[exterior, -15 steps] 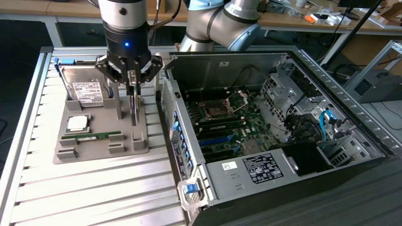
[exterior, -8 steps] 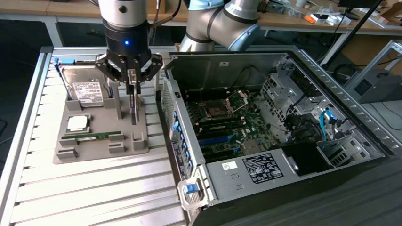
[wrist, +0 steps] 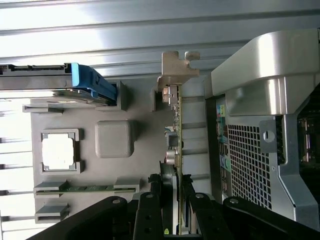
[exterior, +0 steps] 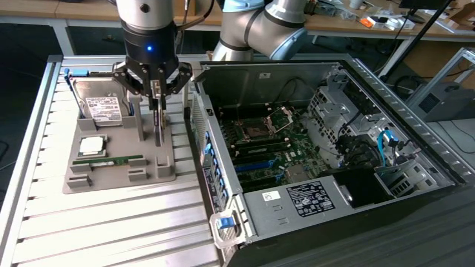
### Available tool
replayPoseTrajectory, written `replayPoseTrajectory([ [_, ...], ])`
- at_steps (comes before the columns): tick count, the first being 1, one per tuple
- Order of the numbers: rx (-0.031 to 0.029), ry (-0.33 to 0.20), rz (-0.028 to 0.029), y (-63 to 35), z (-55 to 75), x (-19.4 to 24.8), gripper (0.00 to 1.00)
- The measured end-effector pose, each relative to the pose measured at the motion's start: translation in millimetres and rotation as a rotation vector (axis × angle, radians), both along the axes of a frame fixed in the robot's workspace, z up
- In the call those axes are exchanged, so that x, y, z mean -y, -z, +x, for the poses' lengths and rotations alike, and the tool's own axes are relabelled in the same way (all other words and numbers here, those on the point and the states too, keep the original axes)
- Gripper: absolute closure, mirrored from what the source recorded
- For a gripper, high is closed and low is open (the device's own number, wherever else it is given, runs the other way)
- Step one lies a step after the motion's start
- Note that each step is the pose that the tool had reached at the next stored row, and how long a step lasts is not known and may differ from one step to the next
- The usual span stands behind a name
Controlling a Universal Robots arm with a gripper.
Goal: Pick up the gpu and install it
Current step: 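Pick up the gpu and move the gpu toward the slot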
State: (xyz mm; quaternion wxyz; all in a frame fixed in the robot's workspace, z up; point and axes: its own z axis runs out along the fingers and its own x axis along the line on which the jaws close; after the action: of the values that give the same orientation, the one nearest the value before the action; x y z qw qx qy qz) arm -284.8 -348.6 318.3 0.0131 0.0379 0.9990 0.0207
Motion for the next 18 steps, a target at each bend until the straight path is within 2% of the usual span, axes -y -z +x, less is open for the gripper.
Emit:
replayPoseTrajectory([
  [18, -0.0001, 0.0, 0.0021, -6.9, 0.0, 0.0, 0.73],
])
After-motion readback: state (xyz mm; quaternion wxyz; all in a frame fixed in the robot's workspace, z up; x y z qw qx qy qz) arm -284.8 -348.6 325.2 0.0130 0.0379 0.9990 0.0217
